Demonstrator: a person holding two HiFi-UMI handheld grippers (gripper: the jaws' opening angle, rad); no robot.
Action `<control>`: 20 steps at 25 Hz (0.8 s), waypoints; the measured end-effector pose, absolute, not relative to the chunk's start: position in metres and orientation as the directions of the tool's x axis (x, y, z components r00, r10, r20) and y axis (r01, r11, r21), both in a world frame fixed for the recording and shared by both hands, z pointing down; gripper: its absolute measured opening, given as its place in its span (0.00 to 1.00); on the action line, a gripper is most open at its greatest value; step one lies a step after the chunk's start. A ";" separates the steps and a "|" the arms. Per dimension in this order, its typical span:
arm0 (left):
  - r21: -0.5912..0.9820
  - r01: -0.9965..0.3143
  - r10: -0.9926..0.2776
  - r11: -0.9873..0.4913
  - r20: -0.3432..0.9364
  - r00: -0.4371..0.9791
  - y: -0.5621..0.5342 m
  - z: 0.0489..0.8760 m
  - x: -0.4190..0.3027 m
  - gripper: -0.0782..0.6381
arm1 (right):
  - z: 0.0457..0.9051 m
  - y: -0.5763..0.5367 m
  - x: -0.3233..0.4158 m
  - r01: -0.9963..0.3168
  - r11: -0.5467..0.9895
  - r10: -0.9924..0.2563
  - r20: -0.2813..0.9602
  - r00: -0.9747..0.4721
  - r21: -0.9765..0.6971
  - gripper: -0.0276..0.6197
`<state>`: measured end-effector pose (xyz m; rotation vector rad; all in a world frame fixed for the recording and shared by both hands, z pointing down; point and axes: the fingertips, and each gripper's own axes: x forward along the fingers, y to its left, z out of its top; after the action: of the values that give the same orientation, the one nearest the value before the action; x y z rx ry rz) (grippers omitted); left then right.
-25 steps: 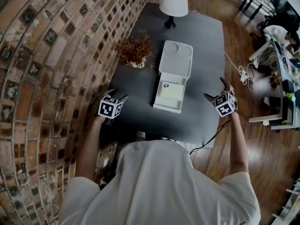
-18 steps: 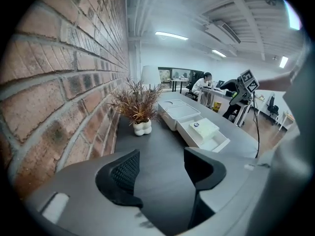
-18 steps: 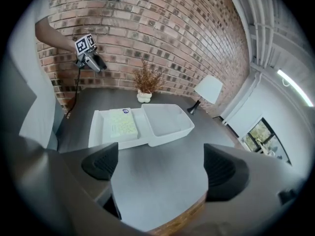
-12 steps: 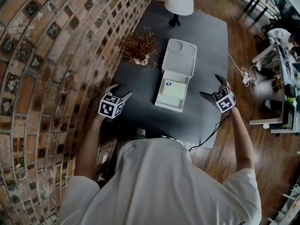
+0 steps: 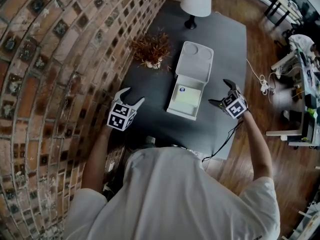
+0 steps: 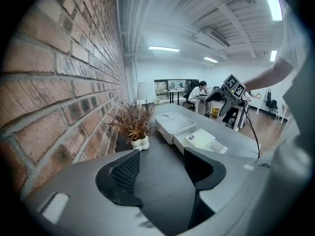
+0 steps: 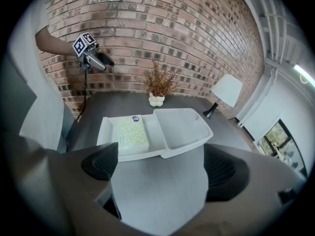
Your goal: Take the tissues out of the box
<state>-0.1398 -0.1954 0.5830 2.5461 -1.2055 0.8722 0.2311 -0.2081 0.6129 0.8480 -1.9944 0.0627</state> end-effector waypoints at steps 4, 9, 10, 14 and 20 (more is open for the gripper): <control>-0.061 -0.765 -0.663 -0.641 0.546 0.512 -0.194 0.572 -0.135 0.51 | 0.616 -0.213 0.215 -0.569 0.784 -0.508 0.781 -0.363 0.246 0.87; -0.044 -0.772 -0.674 -0.634 0.519 0.525 -0.190 0.568 -0.129 0.51 | 0.624 -0.213 0.197 -0.538 0.817 -0.458 0.802 -0.383 0.209 0.87; -0.041 -0.771 -0.674 -0.636 0.516 0.529 -0.189 0.568 -0.127 0.51 | 0.626 -0.213 0.193 -0.527 0.825 -0.447 0.808 -0.385 0.205 0.87; -0.040 -0.764 -0.673 -0.644 0.503 0.542 -0.187 0.566 -0.121 0.51 | 0.634 -0.213 0.180 -0.499 0.847 -0.405 0.827 -0.389 0.180 0.87; -0.024 -0.772 -0.690 -0.635 0.469 0.552 -0.187 0.559 -0.118 0.49 | 0.645 -0.210 0.156 -0.462 0.875 -0.356 0.842 -0.405 0.147 0.87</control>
<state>-0.1180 -0.1874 0.5588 2.6007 -1.2389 0.6633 0.1557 -0.2103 0.6454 0.5941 -2.0339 0.1326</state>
